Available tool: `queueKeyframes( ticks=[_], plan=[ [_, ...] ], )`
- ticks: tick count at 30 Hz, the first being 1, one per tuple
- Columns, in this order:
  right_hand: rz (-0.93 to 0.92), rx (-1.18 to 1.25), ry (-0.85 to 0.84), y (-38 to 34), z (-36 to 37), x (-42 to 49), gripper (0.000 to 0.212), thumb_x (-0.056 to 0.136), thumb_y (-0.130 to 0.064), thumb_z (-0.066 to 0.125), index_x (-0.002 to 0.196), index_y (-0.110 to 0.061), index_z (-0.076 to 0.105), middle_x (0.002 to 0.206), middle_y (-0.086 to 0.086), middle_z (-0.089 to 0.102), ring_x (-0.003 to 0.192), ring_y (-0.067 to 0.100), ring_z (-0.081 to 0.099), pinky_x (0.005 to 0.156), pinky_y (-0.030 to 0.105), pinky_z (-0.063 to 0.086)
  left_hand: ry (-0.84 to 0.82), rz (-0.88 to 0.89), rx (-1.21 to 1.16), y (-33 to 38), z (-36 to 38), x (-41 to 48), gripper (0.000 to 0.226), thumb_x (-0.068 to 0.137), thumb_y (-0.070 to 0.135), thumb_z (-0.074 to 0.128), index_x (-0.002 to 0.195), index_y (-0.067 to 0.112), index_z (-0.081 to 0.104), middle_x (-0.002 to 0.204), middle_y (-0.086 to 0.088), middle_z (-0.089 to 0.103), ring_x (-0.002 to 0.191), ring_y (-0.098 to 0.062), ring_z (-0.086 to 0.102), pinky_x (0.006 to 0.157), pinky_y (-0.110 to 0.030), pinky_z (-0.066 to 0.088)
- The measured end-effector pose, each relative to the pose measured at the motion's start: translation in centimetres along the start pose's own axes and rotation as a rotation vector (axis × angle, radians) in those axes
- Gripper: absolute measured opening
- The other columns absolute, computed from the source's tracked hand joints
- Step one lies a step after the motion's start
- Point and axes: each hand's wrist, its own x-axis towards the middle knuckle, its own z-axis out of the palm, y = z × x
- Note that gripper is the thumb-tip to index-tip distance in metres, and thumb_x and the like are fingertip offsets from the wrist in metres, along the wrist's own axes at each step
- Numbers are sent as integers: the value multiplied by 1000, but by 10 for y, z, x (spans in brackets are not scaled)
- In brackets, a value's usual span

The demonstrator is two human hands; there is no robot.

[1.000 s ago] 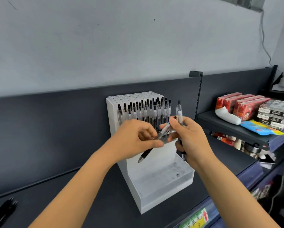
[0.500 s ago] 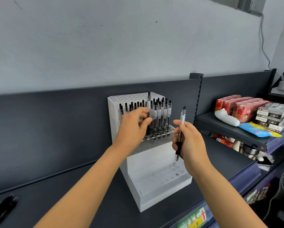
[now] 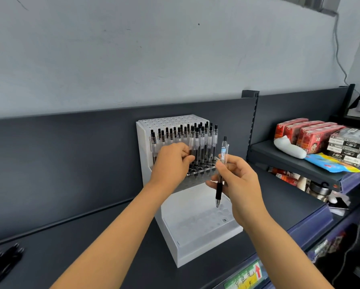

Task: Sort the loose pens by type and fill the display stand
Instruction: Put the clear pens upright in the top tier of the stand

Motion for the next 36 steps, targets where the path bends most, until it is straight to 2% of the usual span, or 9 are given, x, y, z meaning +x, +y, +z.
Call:
queueKeyframes(
  ticks=[5, 11, 15, 17, 20, 22, 26, 30, 36],
  plan=[
    [36, -32, -7, -2, -5, 3, 16, 86, -8, 68, 102, -7, 66, 72, 5, 65, 64, 14, 65, 61, 32, 59, -80, -43, 203, 2, -2, 3, 29, 89, 24, 68, 74, -2, 65, 64, -15, 67, 62, -26, 65, 70, -41, 56],
    [58, -18, -28, -8, -3, 5, 14, 81, -10, 74, 91, -10, 64, 72, 6, 62, 61, 15, 62, 54, 29, 55, -112, 0, 389, 19, -22, -5, 30, 91, 34, 64, 73, 9, 65, 59, -1, 59, 61, -20, 59, 63, -32, 50],
    [87, 86, -59, -15, -1, 9, 21, 79, -15, 76, 88, -10, 57, 72, 9, 61, 66, 20, 60, 59, 34, 58, -217, 106, -57, 38, -45, -25, 14, 80, 34, 76, 84, 21, 74, 73, 10, 71, 67, -2, 65, 66, -18, 55],
    [78, 107, -99, -19, 6, 10, 24, 80, -17, 75, 92, -6, 58, 79, 15, 62, 72, 24, 62, 63, 36, 60, -295, 151, -63, 40, -44, -26, 18, 76, 34, 79, 87, 21, 73, 74, 9, 71, 65, -2, 65, 65, -20, 55],
    [3, 66, -140, -25, 17, 10, 32, 82, -23, 73, 97, 1, 60, 86, 18, 62, 75, 23, 64, 67, 33, 60, -238, 150, -56, 33, -42, -20, 13, 81, 25, 76, 89, 14, 74, 71, 2, 72, 62, -6, 65, 65, -23, 54],
    [-30, 26, -112, -26, 18, 9, 35, 84, -32, 70, 96, -1, 60, 87, 12, 62, 74, 18, 63, 71, 33, 60, -141, 77, -131, 24, -42, -15, 15, 84, 22, 73, 96, 13, 72, 82, 2, 73, 73, -7, 68, 74, -23, 56],
    [35, -6, -75, -19, 8, 7, 43, 92, -44, 54, 95, -2, 62, 86, 10, 62, 74, 20, 61, 71, 38, 61, 28, -41, -204, 11, -38, -10, 19, 87, 21, 71, 101, 11, 65, 88, 1, 68, 82, -13, 67, 78, -28, 57],
    [104, -29, -73, -2, 1, -4, 45, 95, -46, 48, 87, -6, 65, 88, 11, 64, 77, 23, 62, 69, 39, 60, 52, -43, -90, 3, -27, -10, 20, 88, 23, 69, 99, 6, 64, 83, -1, 66, 78, -13, 63, 76, -23, 53],
    [102, -90, -79, 8, -7, -10, 44, 95, -41, 49, 92, -1, 65, 95, 13, 64, 76, 21, 60, 71, 40, 60, -37, -91, 86, -1, -16, -12, 24, 85, 27, 72, 76, 8, 62, 66, -6, 68, 66, -18, 64, 66, -26, 50]
  ],
)
